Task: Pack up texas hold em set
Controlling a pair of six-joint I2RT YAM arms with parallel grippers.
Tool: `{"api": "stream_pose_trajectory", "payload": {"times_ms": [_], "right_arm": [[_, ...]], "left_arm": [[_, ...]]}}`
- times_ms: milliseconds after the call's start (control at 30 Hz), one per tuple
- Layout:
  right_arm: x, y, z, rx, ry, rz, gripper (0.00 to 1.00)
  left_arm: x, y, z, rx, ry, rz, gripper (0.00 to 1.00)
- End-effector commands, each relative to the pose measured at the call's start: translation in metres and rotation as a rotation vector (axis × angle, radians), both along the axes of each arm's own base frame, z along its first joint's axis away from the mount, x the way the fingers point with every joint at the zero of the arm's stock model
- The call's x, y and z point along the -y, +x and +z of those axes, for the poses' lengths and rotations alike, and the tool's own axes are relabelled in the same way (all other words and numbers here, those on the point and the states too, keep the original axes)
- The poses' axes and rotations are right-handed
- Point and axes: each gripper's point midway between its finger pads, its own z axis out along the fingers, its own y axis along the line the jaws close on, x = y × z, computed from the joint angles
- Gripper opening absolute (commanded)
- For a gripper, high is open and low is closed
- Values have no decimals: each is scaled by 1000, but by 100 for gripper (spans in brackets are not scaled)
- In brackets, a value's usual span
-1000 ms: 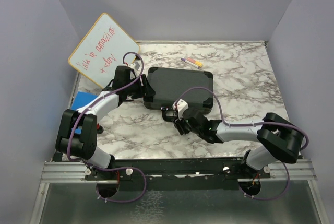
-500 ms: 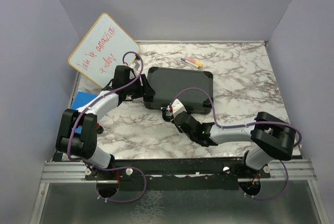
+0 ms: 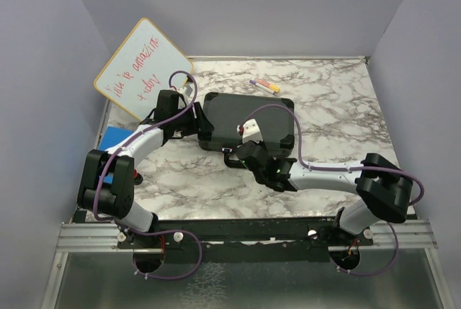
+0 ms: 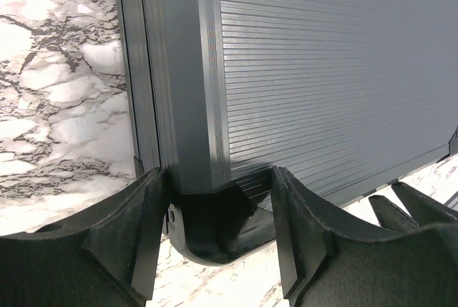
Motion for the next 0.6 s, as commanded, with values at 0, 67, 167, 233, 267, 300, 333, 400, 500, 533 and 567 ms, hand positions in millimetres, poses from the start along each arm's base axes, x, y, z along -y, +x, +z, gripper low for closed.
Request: {"api": "stream_pose_trajectory", "payload": {"times_ms": [0,67,167,233,267,300,333,400,500,533,567], "right_arm": [[8,2,-8,-45,-8,-91,34],[-2,-7,-12,-84,22,3,34],[-26,-35,-18,-165,83,247,36],[-32,-51,-28,-228,98,330,40],[-32,-58,-35,-261,95,347,41],[-31,-63,-41,-294,93,358,42],[-30,-68,-47,-321,95,361,45],[-27,-74,-55,-352,106,358,52],[-30,-78,-64,-381,113,364,61],[-32,-79,-66,-391,110,369,62],[-34,-79,-70,-401,103,372,62]], "left_arm": [[-25,-56,-79,-257,190,-44,48],[-25,-56,-78,-255,189,-44,48],[-26,-57,-79,-257,193,-46,48],[-27,-56,-81,-259,201,-39,50],[-29,-56,-82,-263,206,-32,51],[-30,-57,-83,-266,210,-28,51],[-31,-57,-84,-269,212,-24,52],[-32,-57,-85,-273,214,-20,53],[-32,-57,-86,-279,215,-20,53],[-32,-57,-87,-280,214,-21,53],[-32,-58,-87,-282,214,-21,53]]}}
